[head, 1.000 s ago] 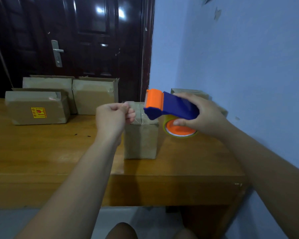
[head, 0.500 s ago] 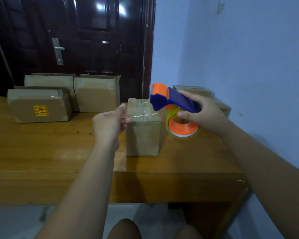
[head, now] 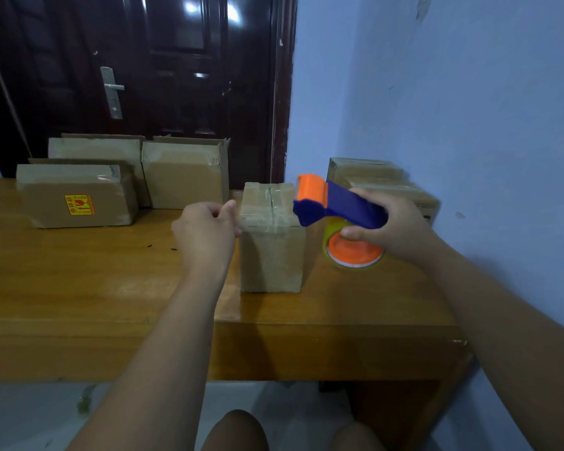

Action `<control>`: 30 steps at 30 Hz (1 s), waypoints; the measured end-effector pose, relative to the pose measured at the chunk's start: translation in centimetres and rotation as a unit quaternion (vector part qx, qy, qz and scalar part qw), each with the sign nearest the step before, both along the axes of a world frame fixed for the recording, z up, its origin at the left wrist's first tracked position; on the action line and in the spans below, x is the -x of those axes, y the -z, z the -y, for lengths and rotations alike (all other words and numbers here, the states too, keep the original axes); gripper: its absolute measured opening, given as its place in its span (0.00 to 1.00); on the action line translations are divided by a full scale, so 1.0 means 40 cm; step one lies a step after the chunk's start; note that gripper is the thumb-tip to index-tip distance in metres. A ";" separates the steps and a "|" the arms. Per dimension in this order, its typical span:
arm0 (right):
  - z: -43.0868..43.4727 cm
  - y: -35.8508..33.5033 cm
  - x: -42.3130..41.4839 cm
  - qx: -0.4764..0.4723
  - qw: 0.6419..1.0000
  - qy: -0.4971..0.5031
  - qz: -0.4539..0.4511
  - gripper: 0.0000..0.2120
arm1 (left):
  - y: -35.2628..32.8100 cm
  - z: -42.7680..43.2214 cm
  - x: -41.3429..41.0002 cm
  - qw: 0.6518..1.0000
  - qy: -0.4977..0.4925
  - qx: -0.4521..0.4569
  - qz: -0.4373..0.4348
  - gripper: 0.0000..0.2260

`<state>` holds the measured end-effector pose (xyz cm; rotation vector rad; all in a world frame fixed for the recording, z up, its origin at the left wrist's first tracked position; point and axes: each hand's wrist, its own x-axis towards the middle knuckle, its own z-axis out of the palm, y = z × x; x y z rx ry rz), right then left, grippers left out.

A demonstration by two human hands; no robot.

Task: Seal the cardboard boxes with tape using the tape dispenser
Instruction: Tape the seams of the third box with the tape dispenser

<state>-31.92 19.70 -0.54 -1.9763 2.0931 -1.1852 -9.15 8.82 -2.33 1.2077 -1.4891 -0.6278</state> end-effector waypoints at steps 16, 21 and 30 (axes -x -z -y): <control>0.035 -0.018 0.012 -0.052 0.998 -0.023 0.005 0.28 | 0.017 0.071 -0.014 0.978 0.111 -0.156 -0.086 0.10; 0.055 0.034 0.036 -0.066 0.996 -0.036 0.043 0.33 | 0.046 0.087 -0.019 0.951 0.157 -0.220 -0.151 0.08; 0.070 0.104 0.039 -0.047 0.987 -0.051 0.142 0.36 | 0.071 0.075 0.010 0.947 0.144 -0.223 -0.181 0.09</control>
